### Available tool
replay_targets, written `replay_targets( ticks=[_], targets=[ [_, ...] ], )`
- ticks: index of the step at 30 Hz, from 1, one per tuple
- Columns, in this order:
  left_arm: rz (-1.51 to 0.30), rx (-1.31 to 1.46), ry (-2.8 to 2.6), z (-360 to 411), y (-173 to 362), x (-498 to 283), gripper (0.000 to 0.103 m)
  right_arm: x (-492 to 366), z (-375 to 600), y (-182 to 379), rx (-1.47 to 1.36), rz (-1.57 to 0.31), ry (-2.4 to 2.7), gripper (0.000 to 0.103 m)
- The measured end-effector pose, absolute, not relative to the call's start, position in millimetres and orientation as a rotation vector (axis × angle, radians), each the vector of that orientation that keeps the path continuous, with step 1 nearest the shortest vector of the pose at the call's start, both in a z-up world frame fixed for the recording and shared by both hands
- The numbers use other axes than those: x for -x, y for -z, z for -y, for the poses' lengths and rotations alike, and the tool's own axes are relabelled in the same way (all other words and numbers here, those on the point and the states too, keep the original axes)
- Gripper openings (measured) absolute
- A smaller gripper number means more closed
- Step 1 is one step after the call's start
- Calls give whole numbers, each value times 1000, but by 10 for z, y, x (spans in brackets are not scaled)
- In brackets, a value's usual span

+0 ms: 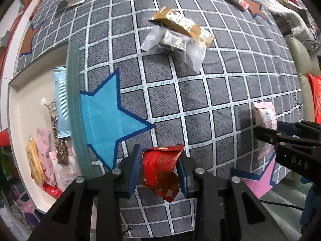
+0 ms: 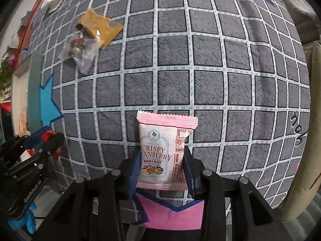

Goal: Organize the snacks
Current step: 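Carry both snacks over the white tray and open both grippers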

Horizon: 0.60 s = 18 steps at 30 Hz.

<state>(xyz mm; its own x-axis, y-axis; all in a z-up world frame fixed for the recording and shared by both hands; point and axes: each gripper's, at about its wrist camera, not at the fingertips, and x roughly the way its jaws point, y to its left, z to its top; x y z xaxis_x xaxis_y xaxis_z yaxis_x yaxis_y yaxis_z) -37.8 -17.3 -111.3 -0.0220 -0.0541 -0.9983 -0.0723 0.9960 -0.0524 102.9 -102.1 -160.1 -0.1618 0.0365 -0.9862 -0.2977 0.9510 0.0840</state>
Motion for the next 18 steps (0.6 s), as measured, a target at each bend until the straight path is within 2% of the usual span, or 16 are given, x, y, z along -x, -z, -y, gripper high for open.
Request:
replay_targets(
  ticks=[8, 18],
  targets=[
    [-1545, 143, -24, -117, 793, 426, 37, -1114, 902, 1328, 183, -1695, -335, 41],
    [-1456, 256, -118, -785, 453, 556, 37, -1165, 233, 1067, 260, -1650, -460, 41]
  ],
)
